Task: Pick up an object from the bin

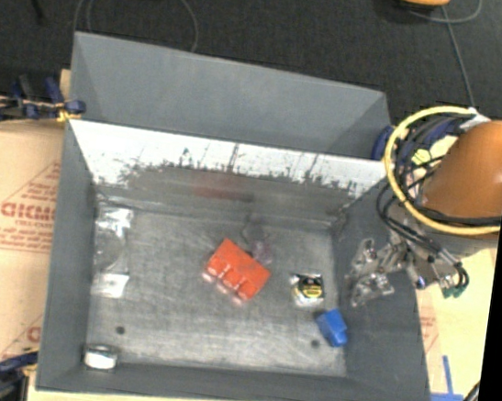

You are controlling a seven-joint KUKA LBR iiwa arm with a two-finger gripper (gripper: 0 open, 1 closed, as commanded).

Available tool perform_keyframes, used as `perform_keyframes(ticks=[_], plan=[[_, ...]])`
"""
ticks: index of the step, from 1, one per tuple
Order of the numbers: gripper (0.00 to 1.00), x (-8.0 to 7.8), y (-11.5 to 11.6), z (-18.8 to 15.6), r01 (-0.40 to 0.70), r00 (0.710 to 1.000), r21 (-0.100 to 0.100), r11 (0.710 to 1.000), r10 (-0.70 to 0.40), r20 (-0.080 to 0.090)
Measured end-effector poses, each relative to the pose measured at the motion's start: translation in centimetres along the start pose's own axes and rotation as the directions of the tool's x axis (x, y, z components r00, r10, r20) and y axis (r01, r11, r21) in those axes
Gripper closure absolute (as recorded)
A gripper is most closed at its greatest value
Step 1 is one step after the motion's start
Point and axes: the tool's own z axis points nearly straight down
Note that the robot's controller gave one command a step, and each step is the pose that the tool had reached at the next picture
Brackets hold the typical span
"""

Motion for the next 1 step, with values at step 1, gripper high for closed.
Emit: perform_keyframes(ticks=[1], plan=[[0.00,0.15,0.05,0.42,-0.002,1.000,-0.005,1.000,0.002,-0.007]])
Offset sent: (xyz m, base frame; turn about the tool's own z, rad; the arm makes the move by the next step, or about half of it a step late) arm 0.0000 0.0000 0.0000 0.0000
